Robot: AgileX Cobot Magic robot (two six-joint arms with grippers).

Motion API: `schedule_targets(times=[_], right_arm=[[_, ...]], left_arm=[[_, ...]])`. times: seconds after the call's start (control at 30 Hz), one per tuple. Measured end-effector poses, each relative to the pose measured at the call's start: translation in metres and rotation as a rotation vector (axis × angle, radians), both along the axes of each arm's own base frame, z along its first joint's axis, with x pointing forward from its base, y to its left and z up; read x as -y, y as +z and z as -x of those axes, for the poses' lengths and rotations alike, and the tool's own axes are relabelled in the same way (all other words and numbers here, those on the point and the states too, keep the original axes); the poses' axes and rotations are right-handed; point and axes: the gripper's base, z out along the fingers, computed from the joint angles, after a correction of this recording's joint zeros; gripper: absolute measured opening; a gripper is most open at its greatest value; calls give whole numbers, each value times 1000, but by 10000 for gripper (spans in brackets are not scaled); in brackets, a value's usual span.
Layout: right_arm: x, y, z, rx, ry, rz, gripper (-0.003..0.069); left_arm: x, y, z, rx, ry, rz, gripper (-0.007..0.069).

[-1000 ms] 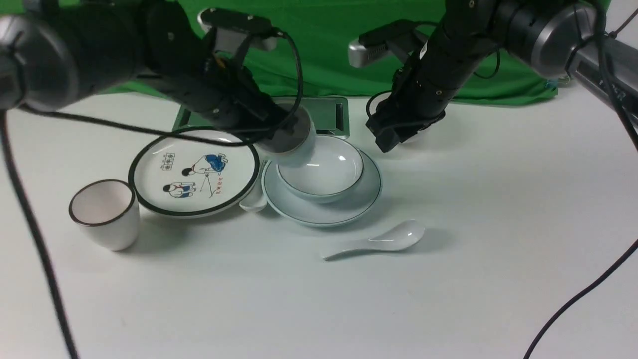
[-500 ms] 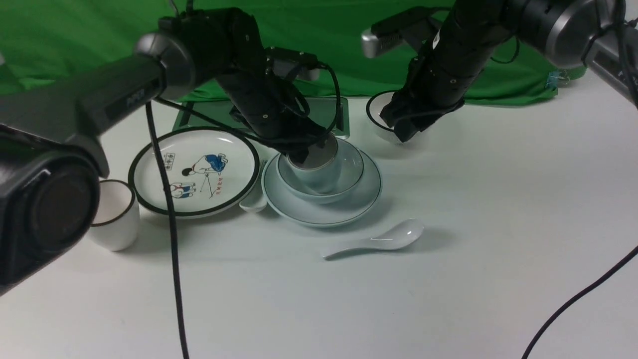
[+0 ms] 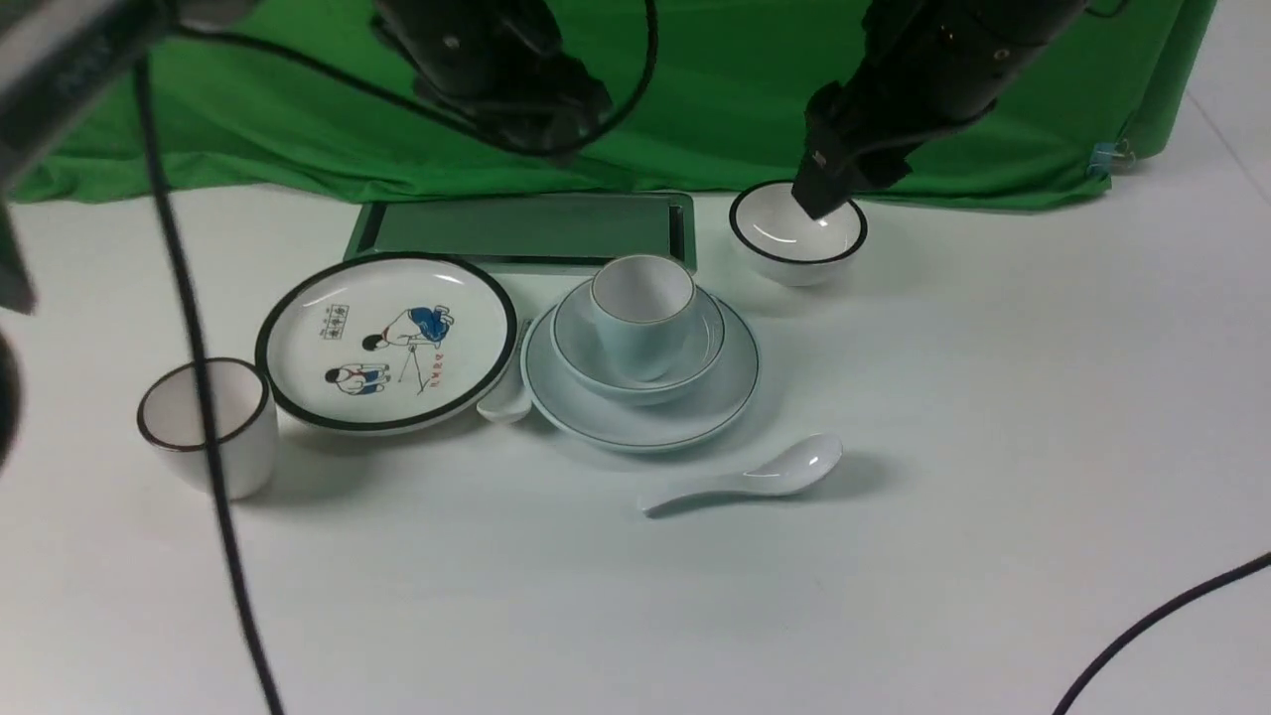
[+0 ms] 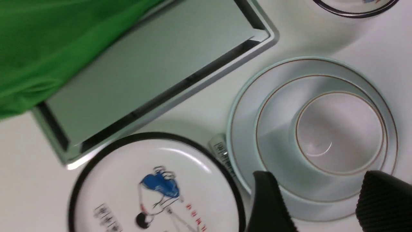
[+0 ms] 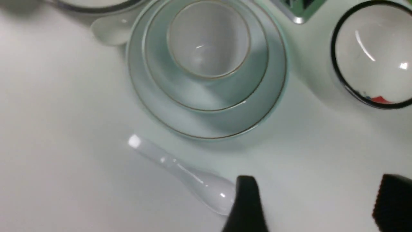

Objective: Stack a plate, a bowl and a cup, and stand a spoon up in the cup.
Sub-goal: Use the right arm to grab a blue soup spoon

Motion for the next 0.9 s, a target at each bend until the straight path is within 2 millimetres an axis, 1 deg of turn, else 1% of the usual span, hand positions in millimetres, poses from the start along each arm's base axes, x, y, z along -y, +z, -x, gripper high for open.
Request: schedule_targets(times=[0.03,0.07,0.1,0.13,0.17,0.2,0.27,0.3,0.33,0.37,0.4,0.47,0.5,0.6,0.63,0.67,0.7,0.73,0.77,0.83,0.9], right_arm=[[-5,-7,3,-6,41,14,542],[-8,-9,4,-5,52,16,543],[-18,-24,9,-17,106,35,549],[-26,-39,14,-29,159,58,551],[-27,-44,15,-32,172,64,551],[-39,-63,22,-36,246,88,551],[-50,-89,34,-42,331,125,551],[-50,-95,36,-49,339,132,551],[-57,-109,42,-33,379,151,551],[-60,-120,46,-19,407,171,551],[-61,-130,49,-9,431,192,551],[-65,-147,52,43,461,214,551],[-67,-153,51,61,466,215,551],[-70,-169,46,78,473,223,551],[-71,-174,45,77,474,227,551],[-72,-181,44,71,477,235,551],[-72,-182,43,71,478,237,551],[-72,-192,41,65,484,250,551],[-73,-197,40,64,487,256,551],[-75,-200,37,87,485,250,549],[-76,-200,36,95,483,246,536]], left_arm=[[-6,11,7,15,19,5,309],[-9,16,11,23,28,9,303],[-19,32,25,47,51,19,283],[-27,42,35,61,68,26,260],[-29,45,40,64,72,28,257],[-40,55,56,72,95,33,230],[-53,60,84,60,119,33,202],[-53,60,87,59,120,33,198],[-59,58,104,41,128,29,188],[-65,54,122,21,139,27,181],[-68,50,135,8,146,31,179],[-75,35,167,0,172,66,173],[-77,28,178,-1,179,78,173],[-83,-3,219,-8,194,117,173],[-85,-9,233,2,196,124,173],[-88,-22,246,-10,199,121,173],[-89,-24,249,-7,200,120,173],[-94,-35,270,9,203,116,173],[-97,-44,281,9,204,102,173],[-102,-53,297,40,207,87,173],[-106,-58,308,84,209,74,173]])
